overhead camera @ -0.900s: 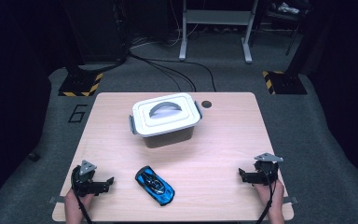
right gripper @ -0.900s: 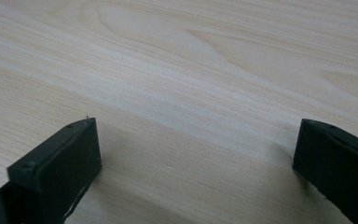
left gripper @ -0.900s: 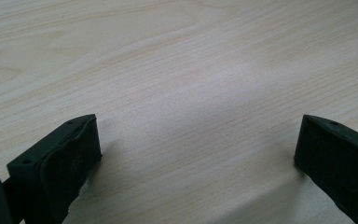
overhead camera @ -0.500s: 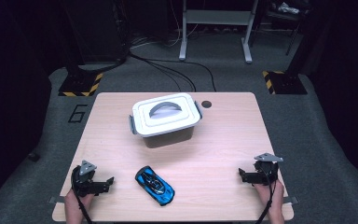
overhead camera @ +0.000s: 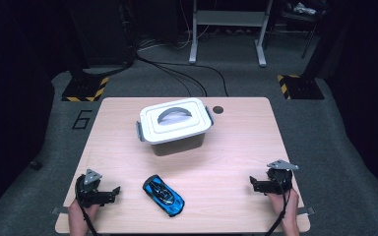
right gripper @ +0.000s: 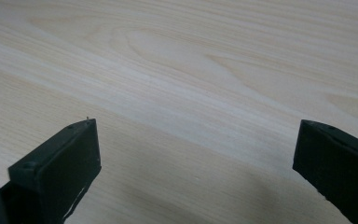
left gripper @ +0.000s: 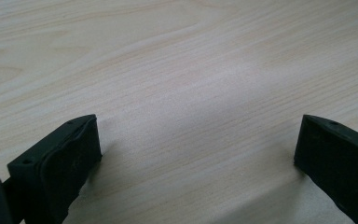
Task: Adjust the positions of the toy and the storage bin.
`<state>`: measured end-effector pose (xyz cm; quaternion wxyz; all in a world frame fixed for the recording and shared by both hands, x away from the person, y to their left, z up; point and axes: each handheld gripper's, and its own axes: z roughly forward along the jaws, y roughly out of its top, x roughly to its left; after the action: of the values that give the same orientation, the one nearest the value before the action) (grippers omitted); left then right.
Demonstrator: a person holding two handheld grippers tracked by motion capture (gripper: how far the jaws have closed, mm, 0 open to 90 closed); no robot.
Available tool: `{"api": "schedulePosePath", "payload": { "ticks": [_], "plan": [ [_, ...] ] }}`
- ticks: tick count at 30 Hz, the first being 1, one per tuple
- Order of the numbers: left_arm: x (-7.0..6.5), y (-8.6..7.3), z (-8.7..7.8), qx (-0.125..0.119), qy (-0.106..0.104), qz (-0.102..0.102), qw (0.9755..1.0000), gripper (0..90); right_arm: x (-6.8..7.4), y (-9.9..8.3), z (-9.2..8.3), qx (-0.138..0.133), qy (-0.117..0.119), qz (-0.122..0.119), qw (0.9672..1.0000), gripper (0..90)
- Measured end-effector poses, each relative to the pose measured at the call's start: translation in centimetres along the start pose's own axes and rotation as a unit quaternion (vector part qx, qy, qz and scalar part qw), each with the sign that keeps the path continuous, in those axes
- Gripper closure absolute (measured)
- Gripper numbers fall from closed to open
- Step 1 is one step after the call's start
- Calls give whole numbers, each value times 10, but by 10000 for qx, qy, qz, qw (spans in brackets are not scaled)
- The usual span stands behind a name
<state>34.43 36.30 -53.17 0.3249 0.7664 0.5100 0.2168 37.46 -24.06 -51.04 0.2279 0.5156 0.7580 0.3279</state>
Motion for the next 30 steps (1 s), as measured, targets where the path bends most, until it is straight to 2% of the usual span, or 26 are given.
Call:
{"api": "schedulePosePath", "payload": {
  "ticks": [2, 5, 6, 7, 12, 13, 15, 16, 17, 19, 21, 24, 25, 26, 27, 30],
  "plan": [
    [0, 0, -1, 17, 8, 26, 10000, 5, 7, 6, -3, -12, -11, -148, 9999, 0],
    [0, 0, 0, -6, -4, -3, 10000, 5, 21, 13, -5, -14, 126, -281, 9995, 0],
    [0, 0, 0, -3, -3, 1, 10000, 5, 26, 15, -5, -23, 128, -252, 9996, 0],
    [0, 0, 0, 10, -7, 1, 10000, 5, 29, 17, -6, -3, 164, -352, 9992, 0],
    [0, 0, -1, 9, 6, 21, 10000, 5, 47, 23, -6, -41, 317, -503, 9982, 0],
    [-1, 0, -1, 17, 7, 24, 10000, 5, 53, 24, -5, -76, 461, -562, 9973, 0],
    [0, 0, -1, 11, 1, 19, 10000, 5, 61, 26, -4, -105, 594, -656, 9960, 1],
    [0, 0, -1, 11, 1, 19, 10000, 5, 61, 26, -4, -105, 594, -656, 9960, 1],
    [0, 0, 0, 8, 6, 19, 10000, 5, 71, 28, -2, -75, 661, -765, 9949, 1],
    [0, 0, -1, 8, 7, 21, 10000, 5, 75, 29, -1, -69, 710, -788, 9943, 1],
    [-1, 0, -1, 17, 3, 24, 10000, 5, 90, 32, 3, -55, 805, -903, 9926, 1],
    [-1, 0, -1, 19, 3, 26, 10000, 5, 97, 35, 6, -59, 877, -945, 9916, 1],
    [-1, 0, -1, 18, 3, 23, 10000, 5, 105, 38, 10, -27, 959, -1027, 9901, 1],
    [-1, 0, -1, 18, 3, 23, 10000, 5, 105, 38, 10, -27, 959, -1027, 9901, 1],
    [-1, 0, -1, 18, 5, 23, 10000, 5, 113, 40, 13, -15, 1054, -1033, 9891, 1],
    [-1, 0, -1, 3, 16, 25, 10000, 5, 121, 43, 15, -38, 1131, -1115, 9873, 7]
  ]
}}
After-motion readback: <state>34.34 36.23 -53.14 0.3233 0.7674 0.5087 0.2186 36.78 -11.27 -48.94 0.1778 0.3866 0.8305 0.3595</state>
